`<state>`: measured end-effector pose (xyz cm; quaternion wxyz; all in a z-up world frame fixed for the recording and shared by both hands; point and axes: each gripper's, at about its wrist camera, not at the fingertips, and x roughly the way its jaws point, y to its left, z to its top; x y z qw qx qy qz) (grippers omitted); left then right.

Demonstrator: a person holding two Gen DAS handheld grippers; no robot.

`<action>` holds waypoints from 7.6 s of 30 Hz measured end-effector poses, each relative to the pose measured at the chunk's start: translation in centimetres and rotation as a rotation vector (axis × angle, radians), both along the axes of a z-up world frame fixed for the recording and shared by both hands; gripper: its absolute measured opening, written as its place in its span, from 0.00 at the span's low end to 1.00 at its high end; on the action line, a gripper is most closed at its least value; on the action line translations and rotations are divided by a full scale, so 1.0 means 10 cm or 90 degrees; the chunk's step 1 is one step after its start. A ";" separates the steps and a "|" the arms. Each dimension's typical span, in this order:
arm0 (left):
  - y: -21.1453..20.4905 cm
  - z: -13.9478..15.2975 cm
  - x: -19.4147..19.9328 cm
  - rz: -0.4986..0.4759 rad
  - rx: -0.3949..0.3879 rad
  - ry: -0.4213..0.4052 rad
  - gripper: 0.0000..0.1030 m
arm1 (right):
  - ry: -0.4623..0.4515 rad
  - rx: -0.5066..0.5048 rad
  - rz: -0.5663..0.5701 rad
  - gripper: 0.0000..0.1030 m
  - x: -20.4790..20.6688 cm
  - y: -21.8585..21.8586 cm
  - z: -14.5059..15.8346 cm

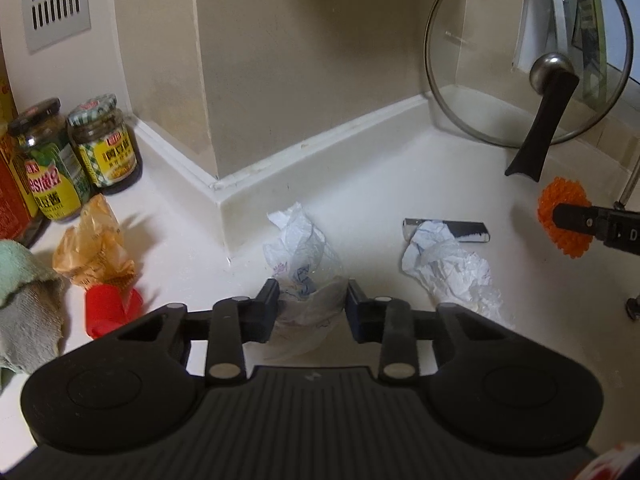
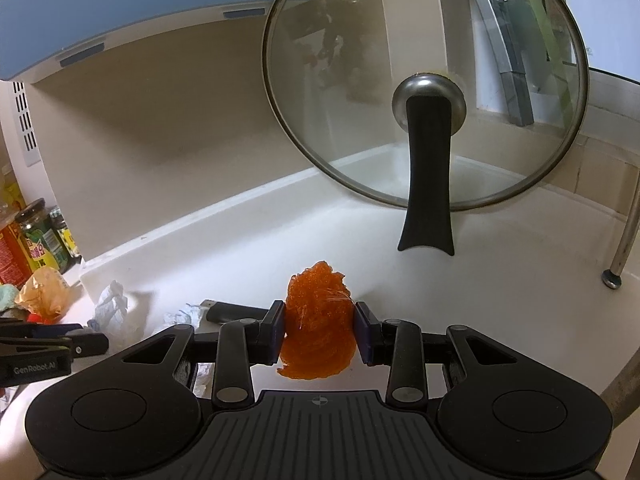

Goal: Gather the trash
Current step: 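Grasp the crumpled white tissue with the left tool while the right tool holds the scrubber, then carry the white tissue and orange scrubber down over the trash bin, then open both tools to drop the tissue and scrubber into the bin, then move both tools back up toward the counter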

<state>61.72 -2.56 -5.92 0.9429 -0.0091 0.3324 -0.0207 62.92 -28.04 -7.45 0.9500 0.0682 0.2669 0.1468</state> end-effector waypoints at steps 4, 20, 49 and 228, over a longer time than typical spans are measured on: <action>0.03 0.11 -0.10 -0.005 0.001 -0.019 0.26 | 0.001 0.003 0.003 0.35 -0.05 0.02 0.04; 0.36 0.57 -0.82 0.021 -0.033 -0.072 0.24 | -0.024 0.007 0.025 0.35 -0.55 0.17 0.32; 1.04 0.95 -3.35 0.038 -0.088 -0.135 0.24 | -0.041 0.056 0.086 0.35 -2.77 0.58 0.67; 1.45 0.26 -4.06 0.104 -0.100 0.033 0.57 | 0.169 0.093 0.076 0.69 -3.57 0.48 -0.07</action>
